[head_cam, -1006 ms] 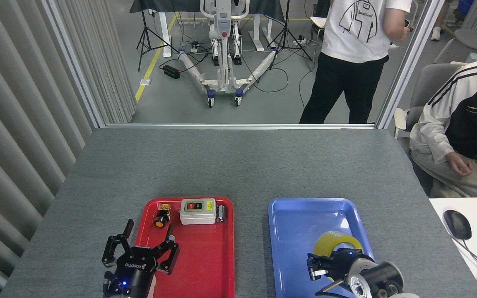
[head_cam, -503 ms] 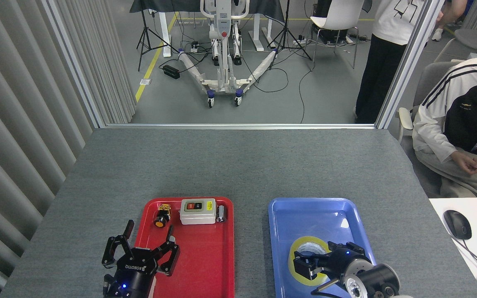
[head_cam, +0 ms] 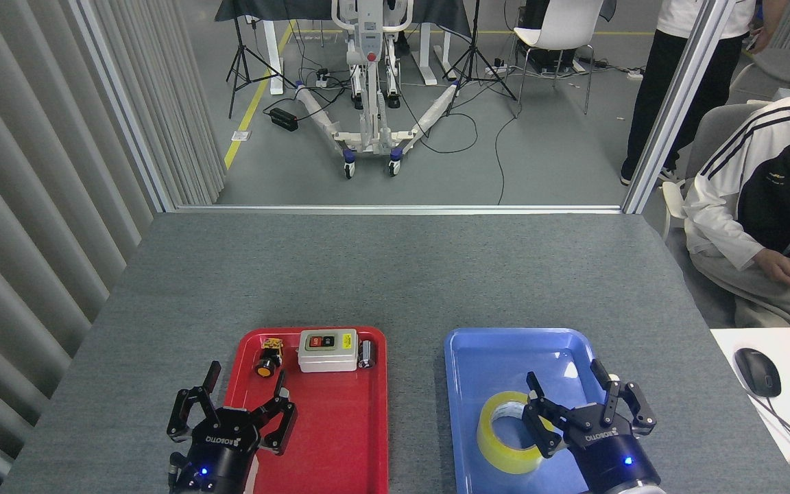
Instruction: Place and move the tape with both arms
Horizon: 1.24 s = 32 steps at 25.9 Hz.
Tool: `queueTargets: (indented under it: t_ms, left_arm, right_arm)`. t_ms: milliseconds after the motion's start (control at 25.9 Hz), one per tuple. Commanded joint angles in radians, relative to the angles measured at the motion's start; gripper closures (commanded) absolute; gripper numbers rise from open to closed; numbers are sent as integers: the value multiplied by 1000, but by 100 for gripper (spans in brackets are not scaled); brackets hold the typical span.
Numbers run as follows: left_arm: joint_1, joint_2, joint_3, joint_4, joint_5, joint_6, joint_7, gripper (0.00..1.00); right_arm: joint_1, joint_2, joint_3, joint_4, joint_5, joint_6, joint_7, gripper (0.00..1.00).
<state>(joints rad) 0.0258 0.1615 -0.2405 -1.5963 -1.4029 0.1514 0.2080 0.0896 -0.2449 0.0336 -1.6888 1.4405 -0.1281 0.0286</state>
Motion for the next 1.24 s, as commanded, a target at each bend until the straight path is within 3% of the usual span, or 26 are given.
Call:
queueTargets:
  t_ms: [0, 464, 657, 1199]
  left_arm:
    - [0, -2, 3, -1, 1, -16, -7, 0]
    - [0, -14, 35, 16, 4, -50, -12, 0]
    - [0, -14, 47, 15, 5, -52, -85, 0]
    - [9, -23, 93, 9, 7, -52, -91, 0]
  right_arm:
    - [27, 4, -1, 0, 28, 81, -78, 1]
    - [32, 53, 5, 4, 21, 249, -72, 1]
    - [35, 56, 8, 12, 17, 249, -72, 1]
    - [53, 39, 43, 17, 15, 242, -79, 0]
